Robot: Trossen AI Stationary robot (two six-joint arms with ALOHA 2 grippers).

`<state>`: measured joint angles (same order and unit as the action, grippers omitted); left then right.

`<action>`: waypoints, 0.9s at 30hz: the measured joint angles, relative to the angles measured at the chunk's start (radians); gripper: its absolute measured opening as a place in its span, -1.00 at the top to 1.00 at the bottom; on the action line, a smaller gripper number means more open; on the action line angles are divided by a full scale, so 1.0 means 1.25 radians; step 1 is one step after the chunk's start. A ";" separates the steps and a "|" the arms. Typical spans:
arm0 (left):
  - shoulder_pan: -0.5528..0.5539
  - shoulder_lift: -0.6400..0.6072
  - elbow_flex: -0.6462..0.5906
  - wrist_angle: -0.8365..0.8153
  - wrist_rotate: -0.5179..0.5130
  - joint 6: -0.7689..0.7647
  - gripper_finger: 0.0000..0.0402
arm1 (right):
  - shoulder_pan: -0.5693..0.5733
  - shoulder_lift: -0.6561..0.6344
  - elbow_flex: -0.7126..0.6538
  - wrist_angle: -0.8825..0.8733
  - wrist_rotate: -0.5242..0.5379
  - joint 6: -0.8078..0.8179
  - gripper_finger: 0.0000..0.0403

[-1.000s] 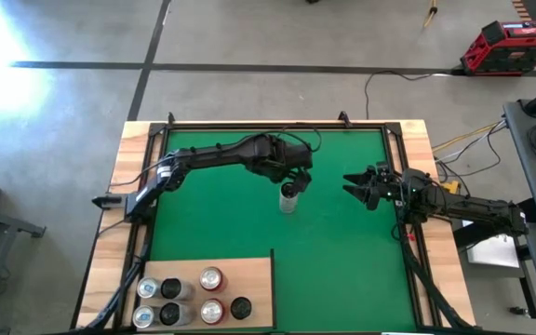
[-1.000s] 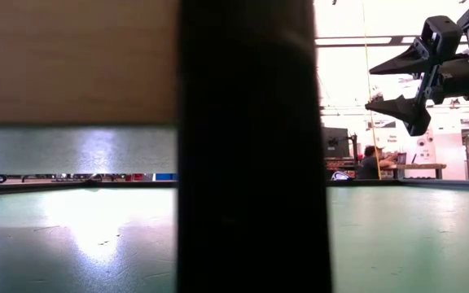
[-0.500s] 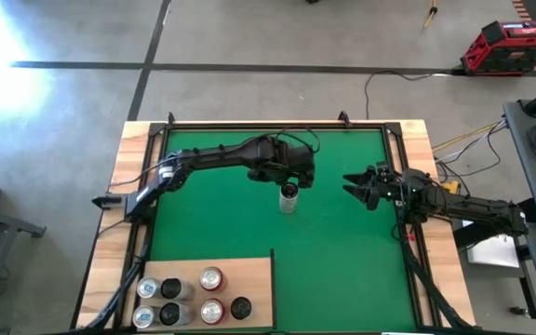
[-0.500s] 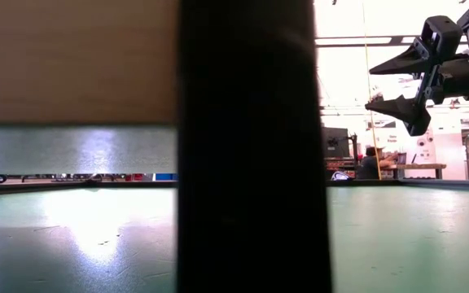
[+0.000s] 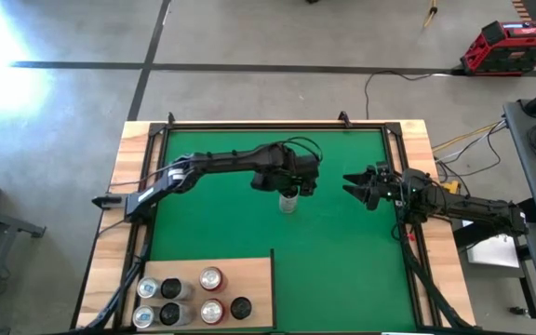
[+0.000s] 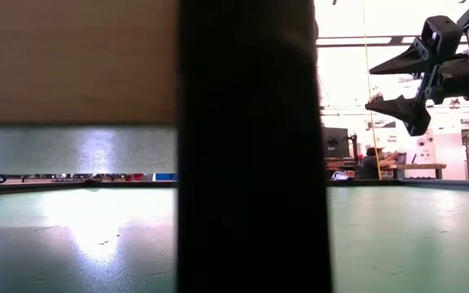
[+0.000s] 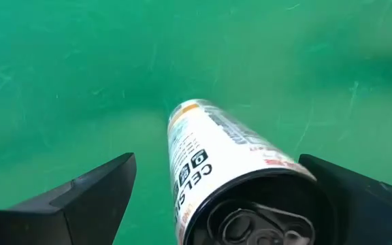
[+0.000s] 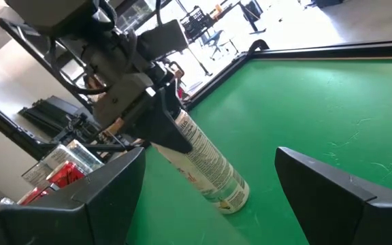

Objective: Place canned beverage on shelf
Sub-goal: Put the white and yellow soda can on the shelf align with the other white and yellow soda can

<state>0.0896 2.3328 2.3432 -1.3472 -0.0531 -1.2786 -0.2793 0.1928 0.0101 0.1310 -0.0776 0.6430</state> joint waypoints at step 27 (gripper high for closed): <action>-0.024 0.003 -0.001 -0.012 0.007 -0.114 -0.19 | 0.000 0.000 0.000 0.000 0.000 0.000 -0.58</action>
<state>0.0590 2.3371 2.3421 -1.3624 -0.0443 -1.4213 -0.2790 0.1928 0.0101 0.1310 -0.0776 0.6430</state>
